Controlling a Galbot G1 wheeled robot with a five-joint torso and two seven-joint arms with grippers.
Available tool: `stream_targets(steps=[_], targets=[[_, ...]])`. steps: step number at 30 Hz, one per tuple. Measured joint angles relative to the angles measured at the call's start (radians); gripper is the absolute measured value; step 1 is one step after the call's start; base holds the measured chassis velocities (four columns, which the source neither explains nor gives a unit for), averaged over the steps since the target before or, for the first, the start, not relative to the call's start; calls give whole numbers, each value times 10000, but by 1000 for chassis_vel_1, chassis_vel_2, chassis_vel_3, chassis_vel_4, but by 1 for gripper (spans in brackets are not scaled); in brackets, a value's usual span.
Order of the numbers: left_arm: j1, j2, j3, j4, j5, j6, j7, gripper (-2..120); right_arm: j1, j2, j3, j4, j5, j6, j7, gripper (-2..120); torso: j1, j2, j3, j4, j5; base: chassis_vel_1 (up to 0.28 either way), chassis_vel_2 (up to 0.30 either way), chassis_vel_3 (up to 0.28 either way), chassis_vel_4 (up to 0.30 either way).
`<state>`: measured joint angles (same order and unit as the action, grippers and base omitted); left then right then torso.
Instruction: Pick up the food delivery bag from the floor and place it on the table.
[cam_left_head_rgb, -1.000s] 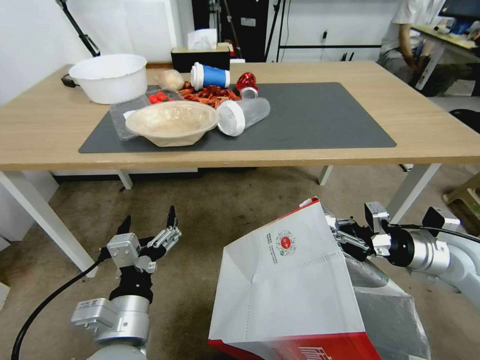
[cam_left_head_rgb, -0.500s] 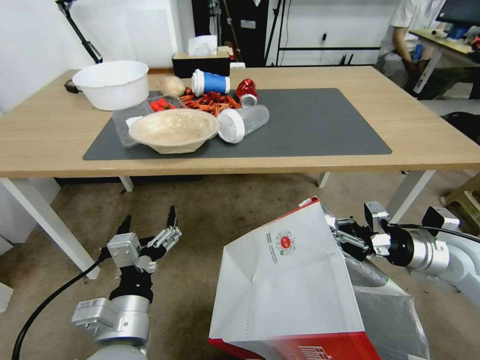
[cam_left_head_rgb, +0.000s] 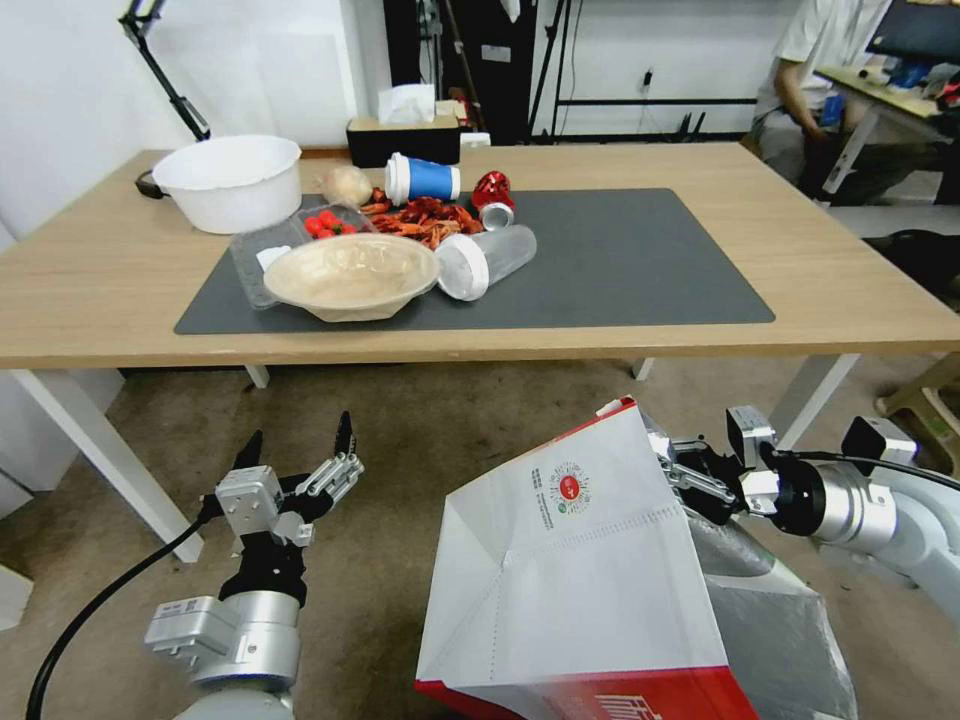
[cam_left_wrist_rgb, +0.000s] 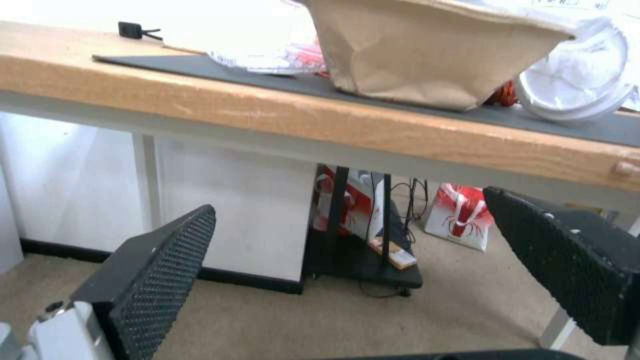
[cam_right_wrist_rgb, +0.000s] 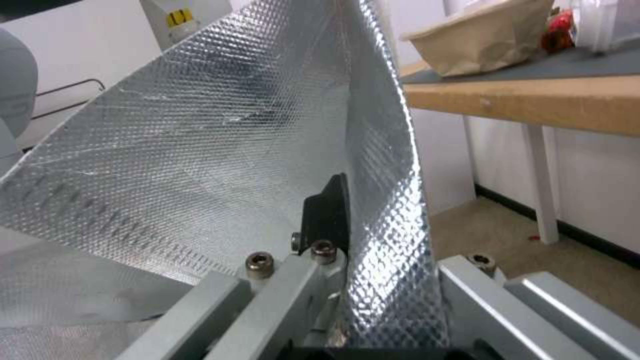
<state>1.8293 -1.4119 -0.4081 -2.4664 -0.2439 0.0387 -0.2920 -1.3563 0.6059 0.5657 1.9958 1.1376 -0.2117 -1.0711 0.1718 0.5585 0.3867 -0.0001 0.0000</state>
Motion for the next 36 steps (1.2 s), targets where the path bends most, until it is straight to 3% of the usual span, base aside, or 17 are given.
stream_targets(steps=[36], targets=[[18, -10, 5, -41, -12, -11, 19, 100, -5, -57, 39, 50, 51, -31, -15, 0, 603, 1529, 925, -1, 0, 0, 0, 0, 0]])
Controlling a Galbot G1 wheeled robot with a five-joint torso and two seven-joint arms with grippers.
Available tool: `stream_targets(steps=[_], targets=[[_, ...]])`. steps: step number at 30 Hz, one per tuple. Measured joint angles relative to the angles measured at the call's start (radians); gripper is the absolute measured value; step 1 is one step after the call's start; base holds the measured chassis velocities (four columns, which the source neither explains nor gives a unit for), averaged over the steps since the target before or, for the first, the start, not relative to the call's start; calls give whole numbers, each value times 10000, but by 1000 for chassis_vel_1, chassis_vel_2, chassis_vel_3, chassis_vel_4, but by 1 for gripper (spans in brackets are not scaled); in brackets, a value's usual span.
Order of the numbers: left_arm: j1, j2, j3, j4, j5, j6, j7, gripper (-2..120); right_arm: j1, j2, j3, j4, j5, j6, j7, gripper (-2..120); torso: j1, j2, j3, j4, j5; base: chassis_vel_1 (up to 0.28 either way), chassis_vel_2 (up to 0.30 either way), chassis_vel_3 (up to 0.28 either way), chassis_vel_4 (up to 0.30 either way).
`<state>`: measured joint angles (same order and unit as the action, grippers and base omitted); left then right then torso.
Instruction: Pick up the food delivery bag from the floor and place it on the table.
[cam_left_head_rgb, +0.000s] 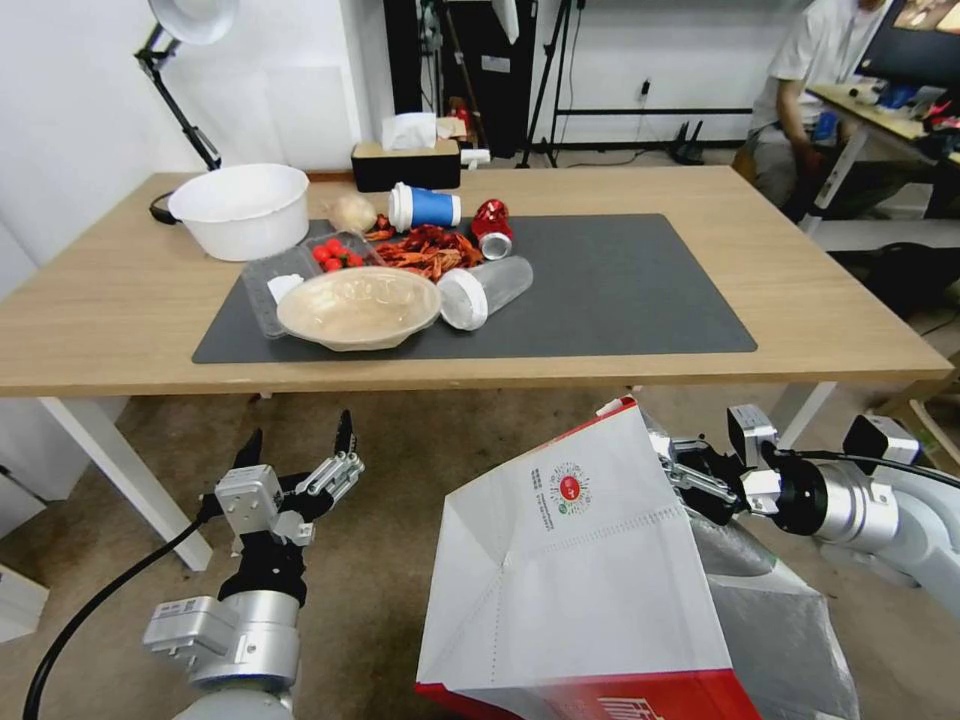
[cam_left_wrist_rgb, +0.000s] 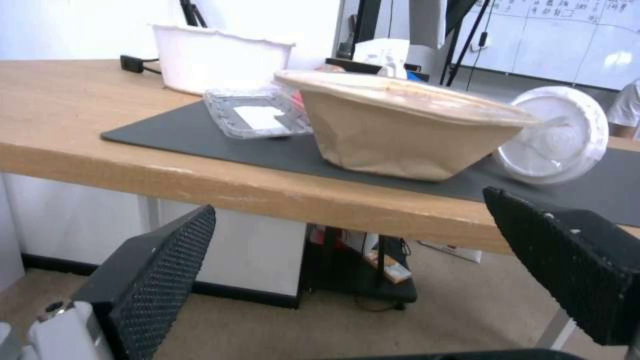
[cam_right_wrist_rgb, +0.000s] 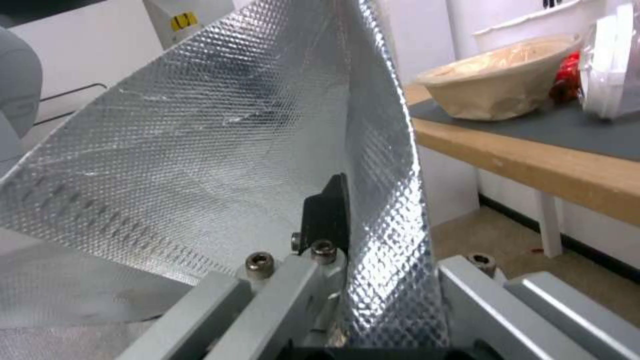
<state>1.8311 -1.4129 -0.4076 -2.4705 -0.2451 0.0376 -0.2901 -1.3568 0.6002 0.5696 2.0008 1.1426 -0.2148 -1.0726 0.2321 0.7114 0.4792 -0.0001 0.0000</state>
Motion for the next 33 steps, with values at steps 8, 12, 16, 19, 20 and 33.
stream_targets(steps=[8, 12, 16, 19, 20, 33], targets=[[-23, 2, 11, 0, 0, 1, 18, 100, 14, -26, 0, 0, 13, -4, 5, 0, 141, 358, 214, 0, 0, 0, 0, 0, 0], [-30, 12, 13, 0, 0, 1, 19, 100, -3, -26, 1, 0, 14, -4, 6, 0, 213, 527, 315, 0, 1, 0, 0, 0, 0], [-37, 18, 12, 1, 0, 1, 18, 100, -1, -24, 4, -7, 14, -4, 6, 0, 304, 732, 427, 1, 0, 0, 0, 0, 0], [-36, 13, 3, 0, 0, 5, 16, 100, 27, 2, -8, -19, 13, -4, 7, 0, 370, 887, 517, 1, 1, 0, 0, 0, 0], [-36, 13, 3, 0, 0, 5, 16, 100, 27, 2, -8, -19, 13, -4, 7, 0, 370, 887, 517, 1, 1, 0, 0, 0, 0], [-29, 32, -19, -9, 1, 6, 17, 100, 135, 46, -109, -39, -4, -4, 16, 0, 602, 1429, 828, 0, 0, 0, 0, 0, 0]])
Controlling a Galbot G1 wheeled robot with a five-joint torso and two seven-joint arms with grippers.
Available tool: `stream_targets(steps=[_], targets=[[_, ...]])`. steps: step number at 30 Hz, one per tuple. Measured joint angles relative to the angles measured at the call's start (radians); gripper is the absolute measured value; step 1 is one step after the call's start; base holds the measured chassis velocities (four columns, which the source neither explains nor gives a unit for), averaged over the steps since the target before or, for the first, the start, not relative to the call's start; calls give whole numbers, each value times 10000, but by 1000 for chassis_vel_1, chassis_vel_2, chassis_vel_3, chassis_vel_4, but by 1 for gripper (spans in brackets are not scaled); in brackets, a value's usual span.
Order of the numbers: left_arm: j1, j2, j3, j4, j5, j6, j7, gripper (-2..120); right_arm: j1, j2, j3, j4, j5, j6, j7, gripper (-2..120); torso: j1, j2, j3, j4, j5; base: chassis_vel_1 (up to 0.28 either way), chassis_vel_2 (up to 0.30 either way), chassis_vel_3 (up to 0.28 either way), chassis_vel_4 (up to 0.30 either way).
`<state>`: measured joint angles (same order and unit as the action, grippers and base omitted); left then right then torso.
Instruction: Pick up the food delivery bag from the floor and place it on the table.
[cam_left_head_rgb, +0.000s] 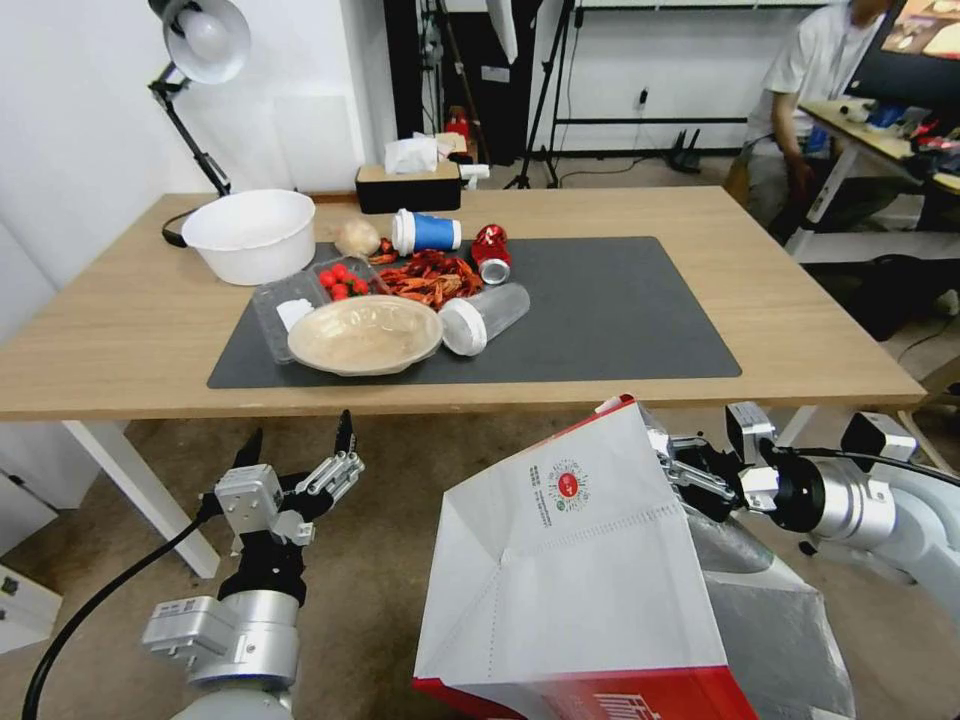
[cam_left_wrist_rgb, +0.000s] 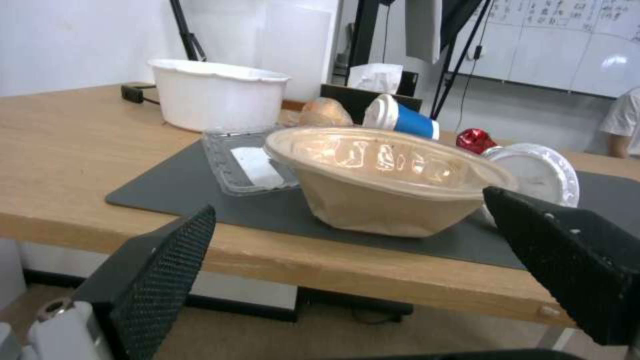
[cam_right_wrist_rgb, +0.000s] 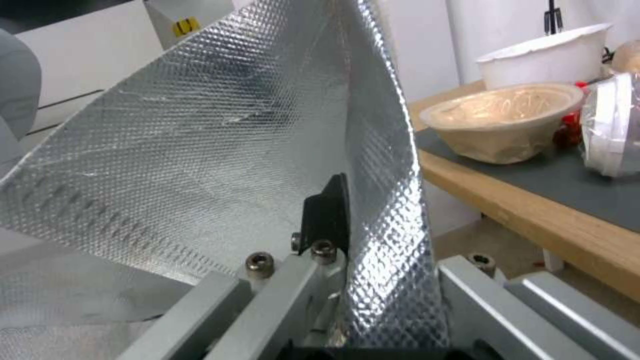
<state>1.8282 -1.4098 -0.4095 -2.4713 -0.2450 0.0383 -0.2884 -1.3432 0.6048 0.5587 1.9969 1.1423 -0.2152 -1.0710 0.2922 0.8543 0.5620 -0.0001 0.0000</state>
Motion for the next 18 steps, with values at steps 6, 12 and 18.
stream_targets(steps=[6, 12, 18], targets=[[-3, 15, -4, -22, 0, 0, 11, 100, -49, 21, 23, -2, -7, 0, -1, 0, 139, 338, 196, -1, 0, 0, 0, 0, 0], [12, 17, -8, -44, -1, 3, 23, 100, -43, 33, 25, 2, -6, -2, -1, 0, 266, 642, 374, 0, 0, 0, 0, 0, 0], [19, 25, -17, -81, -3, 9, 30, 100, -41, 54, 27, 12, -7, -5, 7, 0, 368, 868, 500, 0, 0, 0, 0, 0, 0]])
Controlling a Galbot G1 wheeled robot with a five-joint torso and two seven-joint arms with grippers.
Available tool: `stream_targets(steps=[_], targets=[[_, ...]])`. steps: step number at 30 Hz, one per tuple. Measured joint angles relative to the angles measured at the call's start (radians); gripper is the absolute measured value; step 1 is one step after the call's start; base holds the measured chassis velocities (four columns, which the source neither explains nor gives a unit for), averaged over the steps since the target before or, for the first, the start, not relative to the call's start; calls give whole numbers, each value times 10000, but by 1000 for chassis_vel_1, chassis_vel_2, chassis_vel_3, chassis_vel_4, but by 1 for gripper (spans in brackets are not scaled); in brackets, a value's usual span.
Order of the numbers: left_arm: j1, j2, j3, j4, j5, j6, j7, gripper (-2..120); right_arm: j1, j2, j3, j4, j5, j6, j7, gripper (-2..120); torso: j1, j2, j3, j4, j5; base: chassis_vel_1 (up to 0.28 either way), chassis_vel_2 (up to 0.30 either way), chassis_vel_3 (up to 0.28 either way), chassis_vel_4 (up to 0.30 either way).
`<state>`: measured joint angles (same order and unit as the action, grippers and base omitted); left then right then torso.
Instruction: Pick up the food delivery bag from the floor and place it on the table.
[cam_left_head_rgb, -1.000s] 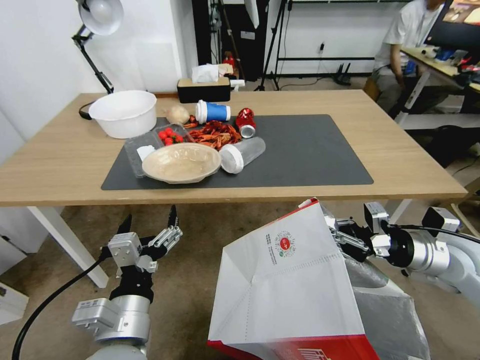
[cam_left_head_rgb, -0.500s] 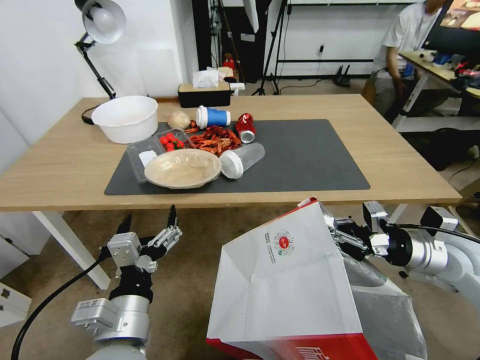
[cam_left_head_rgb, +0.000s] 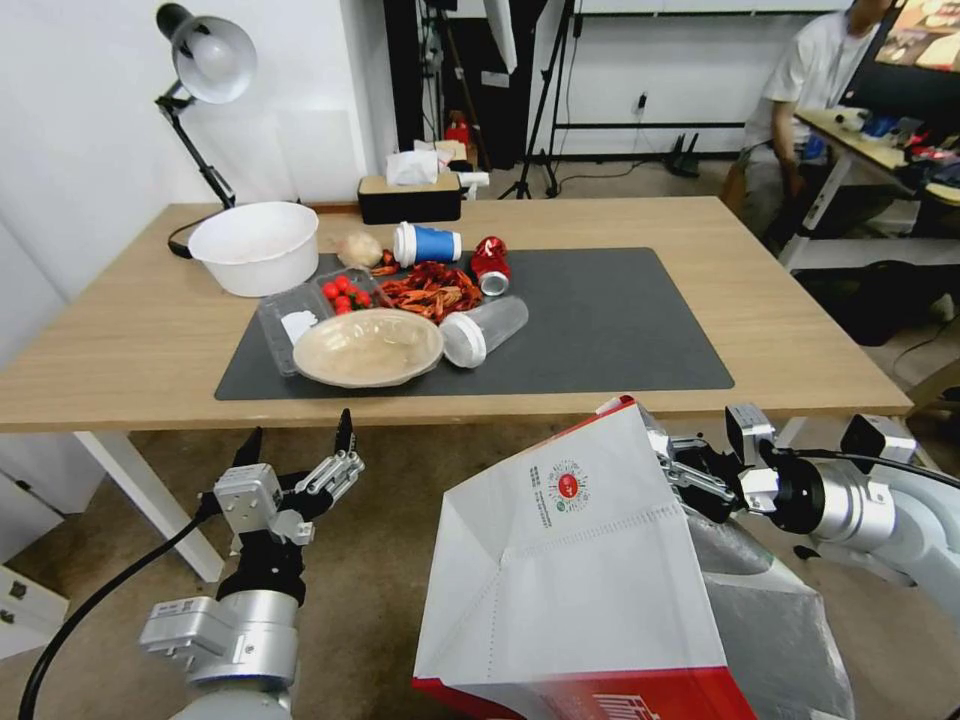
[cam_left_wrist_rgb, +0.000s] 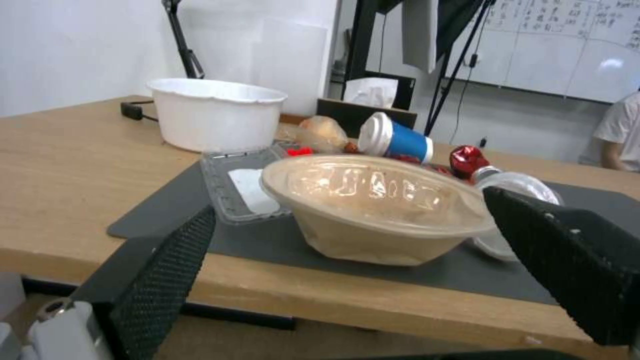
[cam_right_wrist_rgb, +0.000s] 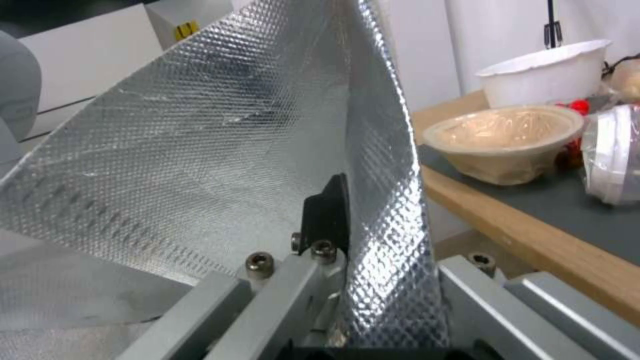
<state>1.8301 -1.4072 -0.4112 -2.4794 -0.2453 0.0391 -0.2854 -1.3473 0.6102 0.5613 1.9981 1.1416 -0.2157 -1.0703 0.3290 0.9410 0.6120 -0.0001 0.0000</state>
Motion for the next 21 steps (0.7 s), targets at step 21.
stream_targets(steps=[21], targets=[[54, 21, -21, -66, -23, -30, -11, 100, -80, 26, 76, 29, -8, 10, 27, 0, 454, 1047, 586, 1, 0, 0, 0, 0, 0]])
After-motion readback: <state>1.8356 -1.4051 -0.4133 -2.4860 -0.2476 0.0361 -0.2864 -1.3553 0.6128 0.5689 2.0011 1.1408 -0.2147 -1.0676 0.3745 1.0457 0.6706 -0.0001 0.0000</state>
